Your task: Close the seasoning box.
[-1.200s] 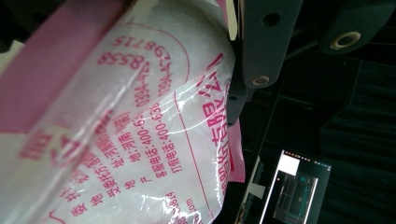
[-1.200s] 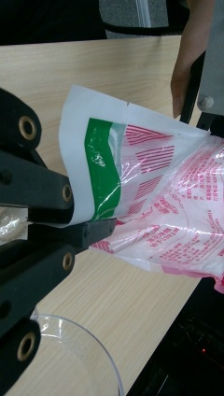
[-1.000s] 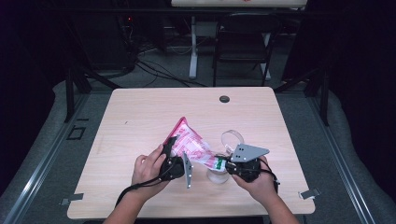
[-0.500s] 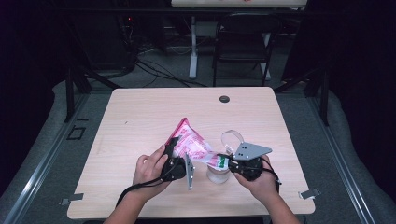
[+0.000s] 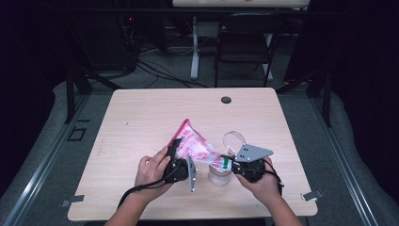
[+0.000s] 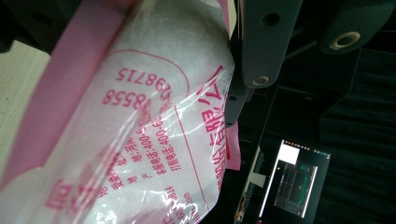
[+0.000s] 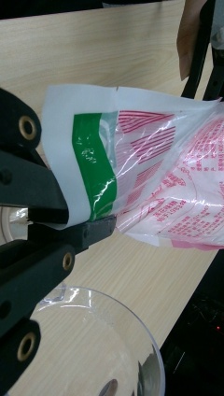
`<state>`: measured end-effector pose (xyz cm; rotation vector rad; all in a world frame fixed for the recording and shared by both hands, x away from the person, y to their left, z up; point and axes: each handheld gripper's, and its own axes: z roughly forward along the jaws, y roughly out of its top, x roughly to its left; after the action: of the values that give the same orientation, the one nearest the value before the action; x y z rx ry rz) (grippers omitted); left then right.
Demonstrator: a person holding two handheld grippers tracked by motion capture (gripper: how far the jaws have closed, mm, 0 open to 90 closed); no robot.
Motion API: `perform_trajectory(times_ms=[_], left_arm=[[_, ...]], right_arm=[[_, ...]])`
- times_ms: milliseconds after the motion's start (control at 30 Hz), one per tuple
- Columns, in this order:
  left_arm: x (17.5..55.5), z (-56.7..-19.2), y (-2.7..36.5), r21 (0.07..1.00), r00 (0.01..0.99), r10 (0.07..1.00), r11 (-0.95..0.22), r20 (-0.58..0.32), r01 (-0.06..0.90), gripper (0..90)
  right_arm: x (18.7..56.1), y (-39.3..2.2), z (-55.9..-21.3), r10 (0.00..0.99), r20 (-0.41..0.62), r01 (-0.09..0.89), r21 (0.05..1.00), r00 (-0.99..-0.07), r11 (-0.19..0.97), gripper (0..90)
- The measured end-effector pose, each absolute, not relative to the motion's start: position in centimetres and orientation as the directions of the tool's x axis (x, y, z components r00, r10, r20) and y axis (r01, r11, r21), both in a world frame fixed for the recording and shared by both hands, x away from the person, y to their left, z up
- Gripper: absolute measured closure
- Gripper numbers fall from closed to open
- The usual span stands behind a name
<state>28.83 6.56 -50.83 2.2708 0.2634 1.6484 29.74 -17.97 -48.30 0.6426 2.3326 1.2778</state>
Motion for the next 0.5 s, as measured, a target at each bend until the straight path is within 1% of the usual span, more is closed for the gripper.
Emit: perform_trajectory(times_ms=[500], left_arm=[[28.88,-51.02,6.55,0.360,0.317,0.331,-0.932,0.889,-0.035,59.1]], right_arm=[[29.95,-17.92,-48.86,0.564,-0.123,0.211,0.845,-0.817,0.491,90.0]])
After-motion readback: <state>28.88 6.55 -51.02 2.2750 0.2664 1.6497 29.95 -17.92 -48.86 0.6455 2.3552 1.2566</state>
